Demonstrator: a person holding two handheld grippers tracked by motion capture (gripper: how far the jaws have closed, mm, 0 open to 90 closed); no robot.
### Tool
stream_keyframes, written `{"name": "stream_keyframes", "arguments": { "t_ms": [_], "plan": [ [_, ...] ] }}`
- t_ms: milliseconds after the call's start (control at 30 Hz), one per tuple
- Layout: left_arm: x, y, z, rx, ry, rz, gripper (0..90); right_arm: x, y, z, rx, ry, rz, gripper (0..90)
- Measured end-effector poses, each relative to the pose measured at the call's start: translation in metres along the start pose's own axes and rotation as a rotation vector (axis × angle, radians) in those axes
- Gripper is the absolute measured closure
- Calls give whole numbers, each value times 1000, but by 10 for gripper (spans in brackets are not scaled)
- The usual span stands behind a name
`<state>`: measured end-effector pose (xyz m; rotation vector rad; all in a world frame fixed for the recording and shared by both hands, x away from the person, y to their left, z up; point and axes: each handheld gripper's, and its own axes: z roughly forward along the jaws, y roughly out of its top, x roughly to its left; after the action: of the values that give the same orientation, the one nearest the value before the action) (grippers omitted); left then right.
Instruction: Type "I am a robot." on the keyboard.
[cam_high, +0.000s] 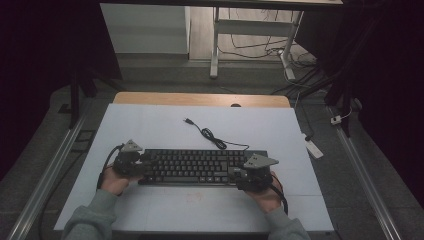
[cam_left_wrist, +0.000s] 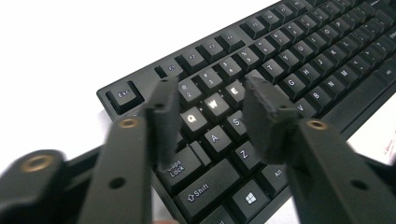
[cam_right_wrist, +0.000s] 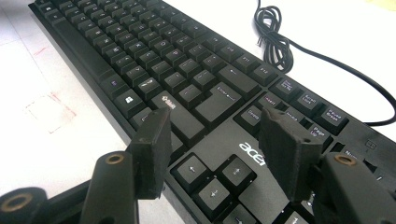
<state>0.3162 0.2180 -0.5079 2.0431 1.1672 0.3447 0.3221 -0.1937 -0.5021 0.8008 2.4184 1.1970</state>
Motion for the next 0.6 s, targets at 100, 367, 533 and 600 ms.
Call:
{"name": "stream_keyframes", "arguments": {
  "t_ms": [100,367,533,600],
  "plan": [
    [0,-1,1,7,-6,7,695,0,0,0,0,-1,1,442],
    [-1,-3,8,53,-23,33,888,0,0,0,-1,-2,0,442],
    [-3,-3,11,68,-25,48,889,0,0,0,-1,-3,-1,442],
    [-3,-3,12,72,-24,48,890,0,0,0,-1,-3,1,442]
  ]
}}
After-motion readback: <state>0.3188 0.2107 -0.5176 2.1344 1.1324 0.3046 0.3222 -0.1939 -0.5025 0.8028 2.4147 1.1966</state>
